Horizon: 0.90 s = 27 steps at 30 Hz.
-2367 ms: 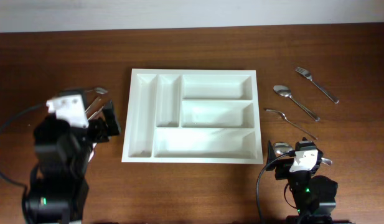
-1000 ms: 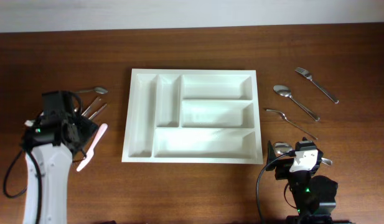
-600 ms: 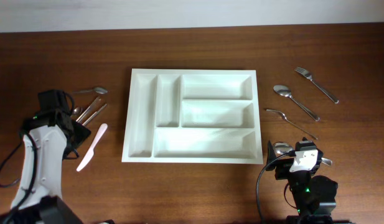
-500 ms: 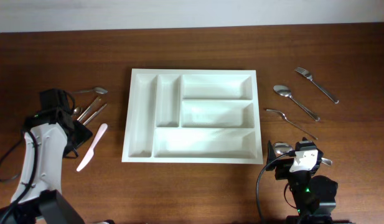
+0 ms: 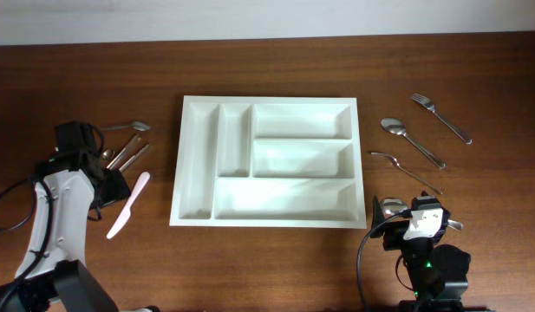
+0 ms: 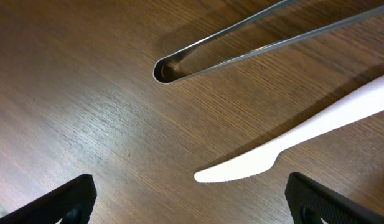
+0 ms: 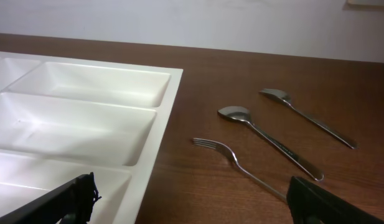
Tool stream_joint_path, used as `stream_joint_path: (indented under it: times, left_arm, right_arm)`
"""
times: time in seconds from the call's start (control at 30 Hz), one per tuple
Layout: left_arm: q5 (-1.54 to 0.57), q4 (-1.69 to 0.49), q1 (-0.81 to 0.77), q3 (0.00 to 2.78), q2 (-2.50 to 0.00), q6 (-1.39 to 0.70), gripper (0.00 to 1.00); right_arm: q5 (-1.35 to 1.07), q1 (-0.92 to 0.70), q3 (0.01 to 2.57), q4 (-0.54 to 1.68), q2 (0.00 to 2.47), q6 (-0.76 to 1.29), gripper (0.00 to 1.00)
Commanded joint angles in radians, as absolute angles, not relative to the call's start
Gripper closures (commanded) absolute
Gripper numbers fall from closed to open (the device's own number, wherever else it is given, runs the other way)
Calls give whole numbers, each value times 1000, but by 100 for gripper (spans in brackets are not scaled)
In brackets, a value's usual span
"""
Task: Pack container
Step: 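Move the left gripper down over the metal tongs left of the tray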
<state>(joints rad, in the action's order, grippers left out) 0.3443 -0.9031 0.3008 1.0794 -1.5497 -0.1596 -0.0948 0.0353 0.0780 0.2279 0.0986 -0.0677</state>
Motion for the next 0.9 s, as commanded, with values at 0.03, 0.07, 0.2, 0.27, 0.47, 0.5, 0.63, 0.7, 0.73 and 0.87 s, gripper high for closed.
stream_joint_path:
  times: [0.03,0.07,0.2,0.27,0.47,0.5,0.63,0.7,0.73,0.87]
  left_arm:
    - [334,-833,309,1097,-1559,-65,1]
    - [324,-801,309,1097,-1559,-19,1]
    - [173,-692,309,1097,-1560,278,1]
    - [144,-663,309,1097,-1561,375,1]
    - [144,-635,311,1097,-1630,556,1]
    - [146,-636,311,1097,-1656,574,1]
    - [146,-635,316,1097,-1748,580,1]
    - [146,-636,318,1097,-1783,577,0]
    - [146,-636,318,1097,-1793,575,0]
    - [146,-635,318,1097,-1822,565,5]
  right_arm:
    - [-103,27,69,227,88,-70,1]
    - [-103,27,69,227,88,-70,1]
    - [-103,27,69,227,88,-70,1]
    - [-103,27,69,227,88,-70,1]
    - [-103,27,69,227,88,-70,1]
    - [-103,27,69,227,88,-70,1]
    - [-103,27,69,227,88,-70,1]
    - [-103,27,69,227,88,-70,1]
    - [-103,27,69,227,88,-70,1]
    - [-103,27,69,227,88,-70,1]
